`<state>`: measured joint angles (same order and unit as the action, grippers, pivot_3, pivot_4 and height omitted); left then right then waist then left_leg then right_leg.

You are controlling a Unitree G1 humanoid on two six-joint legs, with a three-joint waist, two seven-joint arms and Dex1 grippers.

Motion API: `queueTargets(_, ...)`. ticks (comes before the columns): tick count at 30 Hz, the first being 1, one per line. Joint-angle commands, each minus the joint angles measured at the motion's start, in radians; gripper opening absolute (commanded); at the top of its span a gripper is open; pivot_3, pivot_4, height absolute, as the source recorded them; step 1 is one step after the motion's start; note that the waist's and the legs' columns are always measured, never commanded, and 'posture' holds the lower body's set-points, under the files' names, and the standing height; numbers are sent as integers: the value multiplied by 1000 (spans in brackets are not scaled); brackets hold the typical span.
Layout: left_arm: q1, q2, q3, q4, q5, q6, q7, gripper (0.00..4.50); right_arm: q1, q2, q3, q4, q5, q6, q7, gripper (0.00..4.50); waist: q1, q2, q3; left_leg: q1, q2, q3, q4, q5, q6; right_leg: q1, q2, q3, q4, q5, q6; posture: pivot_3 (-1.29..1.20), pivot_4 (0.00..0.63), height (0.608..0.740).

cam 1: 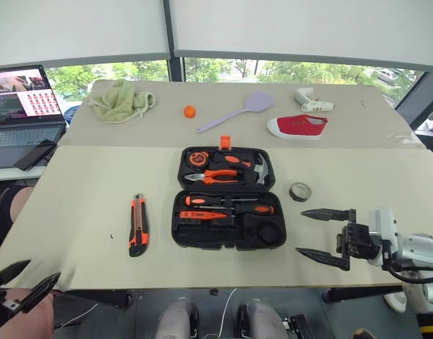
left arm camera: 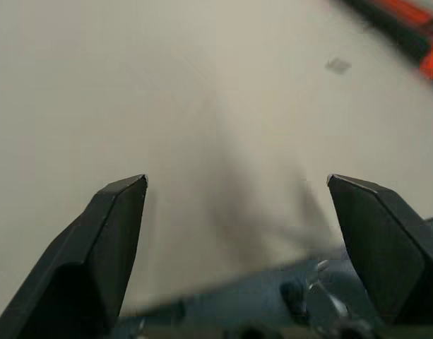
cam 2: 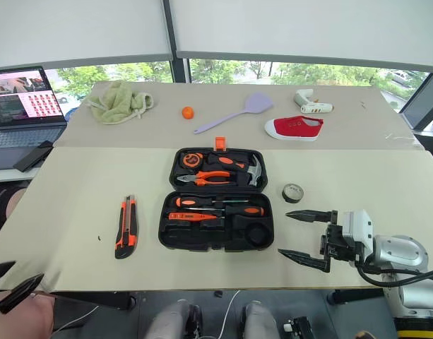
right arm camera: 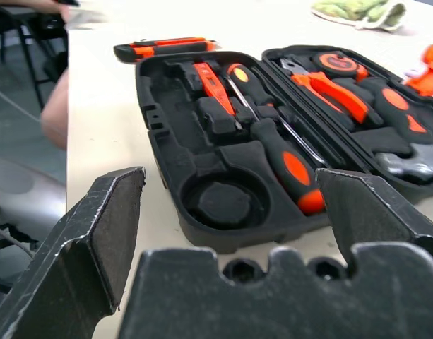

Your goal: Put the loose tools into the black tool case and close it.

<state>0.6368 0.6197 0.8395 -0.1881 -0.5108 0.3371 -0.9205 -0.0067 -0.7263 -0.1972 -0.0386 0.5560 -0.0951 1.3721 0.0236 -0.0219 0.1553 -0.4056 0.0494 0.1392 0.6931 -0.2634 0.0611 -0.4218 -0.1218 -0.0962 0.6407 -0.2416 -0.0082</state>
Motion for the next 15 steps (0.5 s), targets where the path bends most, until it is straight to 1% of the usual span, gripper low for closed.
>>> queueTargets(1, -25, 14, -39, -189, -125, 137, 47, 4427, -56, 20, 1, -25, 23, -6, -14, 4500, 3, 0, 0, 0, 0, 0, 0, 0, 0, 0, 0, 0, 0, 0, -1, 0, 150, 740)
queueTargets(2, -40, 15, -50, -227, -154, 180, 72, 4427, -70, 26, 2, -32, 29, 5, -23, 4500, 3, 0, 0, 0, 0, 0, 0, 0, 0, 0, 0, 0, 0, -1, -1, 0, 150, 740)
queueTargets(4, -144, 6, -121, -340, -226, 297, 216, 4427, -95, 24, 23, -67, 59, 63, -21, 4500, 4, 1, 0, 0, 0, 0, 0, 0, 0, 0, 0, 0, 0, 0, 0, 0, 150, 740)
queueTargets(5, -190, -5, -149, -374, -236, 336, 283, 4427, -102, 23, 31, -80, 69, 85, -20, 4500, 5, 1, 0, 0, -1, 0, 0, 0, 0, 0, 0, 1, 0, 3, 4, 0, 150, 740)
queueTargets(7, -263, -32, -205, -417, -220, 355, 373, 4427, -115, 23, 40, -94, 82, 113, -16, 4500, 2, 0, 0, -1, -1, 0, 0, 1, -1, 1, 0, 1, 1, 4, 4, 0, 150, 740)
queueTargets(9, -345, -73, -312, -454, -201, 463, 522, 4427, -142, 33, 60, -103, 79, 124, -20, 4500, -4, 0, 0, -1, -1, 1, 0, 3, 2, 5, 2, 1, 2, 4, 4, 0, 150, 740)
queueTargets(10, -372, -84, -361, -468, -194, 509, 571, 4427, -153, 37, 67, -103, 75, 127, -21, 4500, -9, 0, 0, 0, -1, 1, 0, 7, 5, 6, 6, 2, 3, 4, 5, 0, 150, 740)
queueTargets(12, -436, -129, -441, -480, -182, 591, 676, 4427, -168, 44, 79, -102, 67, 129, -26, 4500, -15, 0, 0, 1, -1, 2, -1, 10, 0, 5, 9, 3, 3, 4, 5, 0, 150, 740)
queueTargets(13, -458, -123, -488, -479, -139, 598, 704, 4427, -171, 47, 82, -102, 64, 129, -28, 4500, -16, 0, 0, 1, -1, 2, -1, 10, 0, 5, 9, 3, 3, 4, 5, 0, 150, 740)
queueTargets(15, -489, -125, -541, -476, -101, 636, 757, 4427, -173, 51, 85, -106, 61, 128, -34, 4500, -12, -1, 0, 0, -1, 2, -1, 10, 0, 4, 11, 3, 4, 4, 4, 0, 150, 740)
